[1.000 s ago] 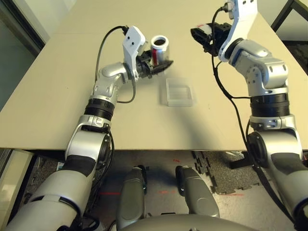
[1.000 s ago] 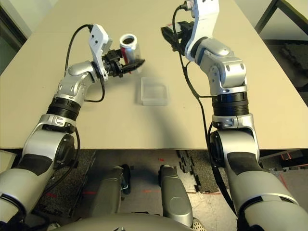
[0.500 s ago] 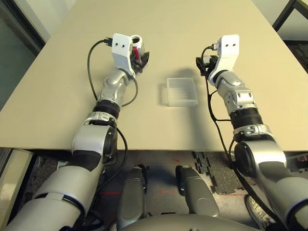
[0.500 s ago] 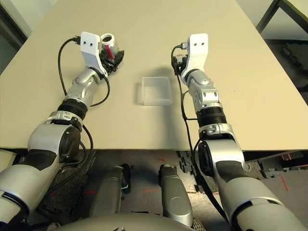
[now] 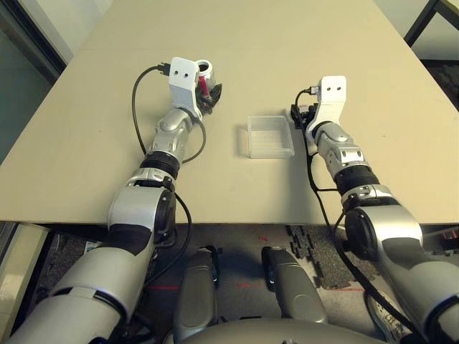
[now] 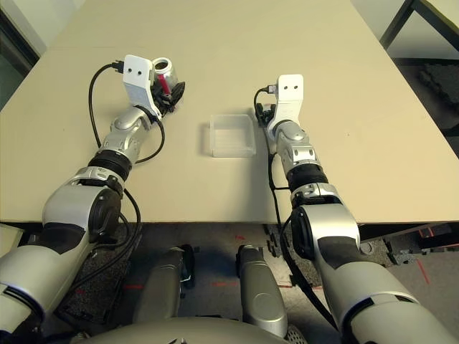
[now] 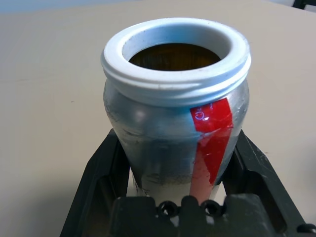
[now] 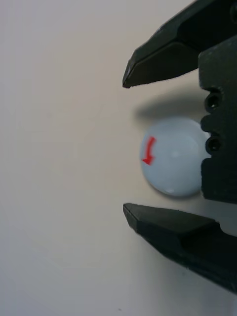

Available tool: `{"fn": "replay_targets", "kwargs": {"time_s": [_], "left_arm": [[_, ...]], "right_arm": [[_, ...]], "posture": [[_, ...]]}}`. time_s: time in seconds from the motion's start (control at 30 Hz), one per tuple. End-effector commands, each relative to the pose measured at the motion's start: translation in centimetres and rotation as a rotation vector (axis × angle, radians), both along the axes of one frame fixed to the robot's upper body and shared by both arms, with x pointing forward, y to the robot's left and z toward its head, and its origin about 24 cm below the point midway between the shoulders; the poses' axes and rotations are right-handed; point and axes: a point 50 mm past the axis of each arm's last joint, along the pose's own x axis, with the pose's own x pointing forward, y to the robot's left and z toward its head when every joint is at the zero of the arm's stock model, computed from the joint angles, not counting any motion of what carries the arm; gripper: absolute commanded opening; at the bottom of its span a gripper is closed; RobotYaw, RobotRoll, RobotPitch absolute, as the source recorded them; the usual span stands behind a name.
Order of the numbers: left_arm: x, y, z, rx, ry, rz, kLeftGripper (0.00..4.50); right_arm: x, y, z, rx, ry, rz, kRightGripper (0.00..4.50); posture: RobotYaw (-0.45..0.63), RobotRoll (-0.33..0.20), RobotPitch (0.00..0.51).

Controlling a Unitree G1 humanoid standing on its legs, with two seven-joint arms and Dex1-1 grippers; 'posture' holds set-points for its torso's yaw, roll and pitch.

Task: Pour the medicine from the bottle into the box.

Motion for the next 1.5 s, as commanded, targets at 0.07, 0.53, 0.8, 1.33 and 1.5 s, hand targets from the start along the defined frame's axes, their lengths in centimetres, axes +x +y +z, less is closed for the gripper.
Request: {"fn": "replay_targets", "kwargs": {"time_s": [0.07, 0.53, 0.8, 1.33, 1.5], "left_arm": [[0.0, 0.6, -0.4, 0.003, 0.019, 0.017, 2.77], [0.1, 5.8, 1.4, 0.148, 0.037, 0.135, 2.77], [0.7, 3.7, 8.6, 0.875, -0.206, 0.016, 2.77], [-1.5, -12.2, 6.2, 2.23, -0.91, -0.633, 2.77], [-1.5, -12.9, 6.7, 2.221, -0.929, -0.598, 2.77]], "right_arm": [[0.2, -1.1, 1.3, 0.014, -0.03, -0.014, 4.5], [-7.5, -4.3, 8.7, -0.204, 0.069, 0.395, 4.5], [-14.0, -3.9, 7.4, -0.287, 0.405, 0.744, 4.5], [-9.9, 1.6, 4.1, -0.302, 0.317, 0.743, 4.5], [-10.0, 1.2, 4.0, -0.295, 0.315, 0.715, 4.5]], "posture": [[-0.15, 0.0, 0.156], [-0.16, 0.0, 0.17], [-0.15, 0.0, 0.173], [-0.21, 0.0, 0.156], [-0.22, 0.0, 0.16]]}}
